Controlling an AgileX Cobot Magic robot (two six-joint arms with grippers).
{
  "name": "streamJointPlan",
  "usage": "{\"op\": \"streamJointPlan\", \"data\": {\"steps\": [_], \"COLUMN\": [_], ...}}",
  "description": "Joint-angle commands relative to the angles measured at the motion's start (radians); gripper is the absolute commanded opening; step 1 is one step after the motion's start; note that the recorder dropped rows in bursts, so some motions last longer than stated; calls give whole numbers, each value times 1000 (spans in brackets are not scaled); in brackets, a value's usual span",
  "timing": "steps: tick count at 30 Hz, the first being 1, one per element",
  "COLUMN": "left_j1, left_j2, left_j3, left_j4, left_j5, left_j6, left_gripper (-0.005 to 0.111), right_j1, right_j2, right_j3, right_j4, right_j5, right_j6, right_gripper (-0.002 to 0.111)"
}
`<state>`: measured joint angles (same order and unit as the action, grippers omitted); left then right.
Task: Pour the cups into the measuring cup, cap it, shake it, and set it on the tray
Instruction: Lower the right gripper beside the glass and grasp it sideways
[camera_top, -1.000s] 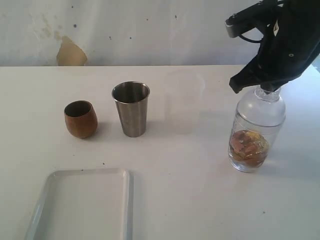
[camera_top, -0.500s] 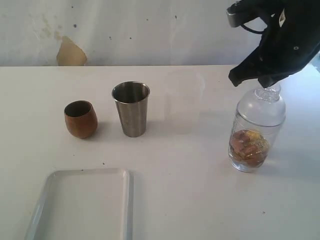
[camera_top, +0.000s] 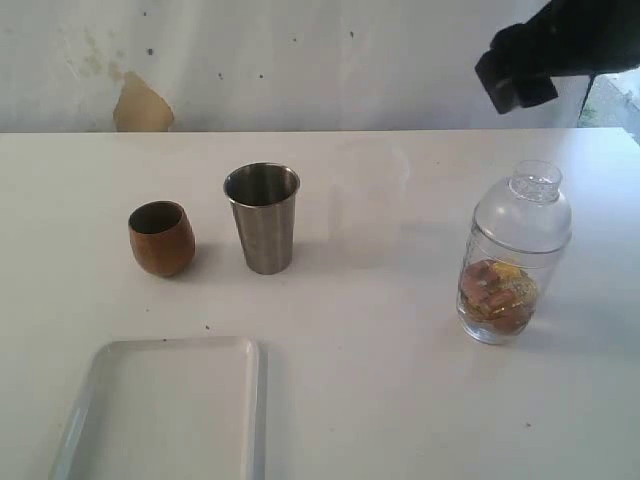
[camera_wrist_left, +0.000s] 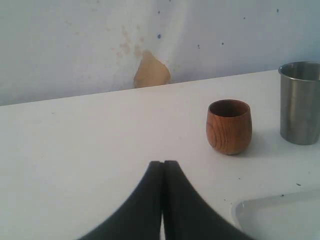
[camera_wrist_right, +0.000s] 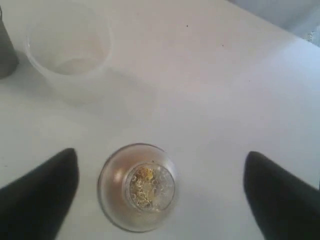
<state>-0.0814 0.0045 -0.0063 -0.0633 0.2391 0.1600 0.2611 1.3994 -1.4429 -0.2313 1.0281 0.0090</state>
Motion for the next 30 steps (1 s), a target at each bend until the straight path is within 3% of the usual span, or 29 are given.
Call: {"op": "streamJointPlan", "data": {"steps": [1, 5, 9, 15, 22, 30], "left_j1": [0, 0, 0, 0, 0, 0], "left_j2": [-4, -4, -4, -4, -4, -4], "left_j3": [6, 6, 6, 6, 6, 6], "left_j4": [-11, -11, -11, -11, -11, -11], "left_j5": [-2, -2, -2, -2, -2, -2], "left_j6": [-2, -2, -2, -2, -2, -2], "left_gripper": [0, 0, 0, 0, 0, 0], "right_j1": [-3, -3, -3, -3, -3, -3], "right_j2": [-65, -188, -382, -567, -606, -498], "right_j3": [0, 74, 289, 670, 1036, 1228], "right_j4": [17, 90, 156, 194, 194, 198], "right_j5": [-13, -144, -465, -741, -1106, -1370], "right_j6": [-9, -9, 5, 20, 89, 67], "right_gripper": [97, 97, 97, 97, 97, 97]}}
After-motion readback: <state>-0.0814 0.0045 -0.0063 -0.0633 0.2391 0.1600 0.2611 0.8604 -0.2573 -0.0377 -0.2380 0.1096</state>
